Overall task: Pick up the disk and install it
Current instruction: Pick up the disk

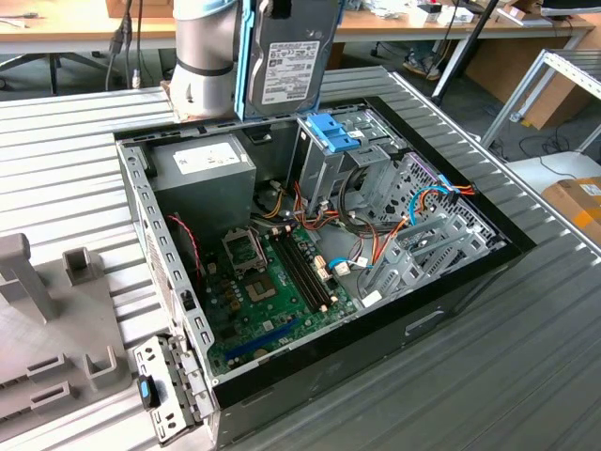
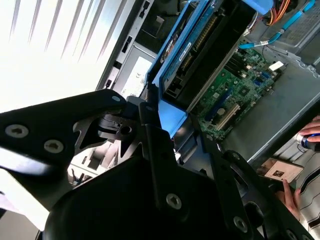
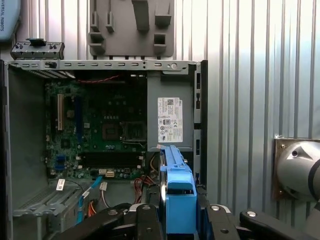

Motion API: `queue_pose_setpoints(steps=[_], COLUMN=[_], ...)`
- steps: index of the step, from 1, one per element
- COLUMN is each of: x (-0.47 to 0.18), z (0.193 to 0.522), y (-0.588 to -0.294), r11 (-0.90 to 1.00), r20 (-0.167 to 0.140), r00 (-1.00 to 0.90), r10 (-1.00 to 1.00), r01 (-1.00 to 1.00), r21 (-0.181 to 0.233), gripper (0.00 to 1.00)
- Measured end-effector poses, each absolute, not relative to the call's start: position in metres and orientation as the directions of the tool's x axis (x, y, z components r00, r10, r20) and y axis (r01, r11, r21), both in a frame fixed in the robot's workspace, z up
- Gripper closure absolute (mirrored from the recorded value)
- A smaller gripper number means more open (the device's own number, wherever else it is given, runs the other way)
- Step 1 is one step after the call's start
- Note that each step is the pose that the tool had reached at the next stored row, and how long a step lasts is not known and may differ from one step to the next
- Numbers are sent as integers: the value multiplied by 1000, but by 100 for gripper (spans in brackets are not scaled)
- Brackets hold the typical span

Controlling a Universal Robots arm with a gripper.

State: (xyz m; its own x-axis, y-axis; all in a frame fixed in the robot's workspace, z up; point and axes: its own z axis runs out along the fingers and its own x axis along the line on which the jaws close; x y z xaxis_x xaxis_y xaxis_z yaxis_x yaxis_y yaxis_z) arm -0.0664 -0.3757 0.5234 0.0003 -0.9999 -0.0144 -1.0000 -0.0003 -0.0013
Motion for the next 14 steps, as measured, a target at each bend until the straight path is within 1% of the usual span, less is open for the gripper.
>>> queue_pose_setpoints(steps=[3, 9, 14], x=[-62, -59, -58], z=[523, 523, 523], y=[-387, -395, -395], r11=[0, 0, 0], r20=[-14, -14, -14], r00=[0, 0, 0], r10=[-1000, -1000, -1000], r01=[-1000, -1000, -1000], r21=[-1, -1, -1], gripper=[64, 64, 64])
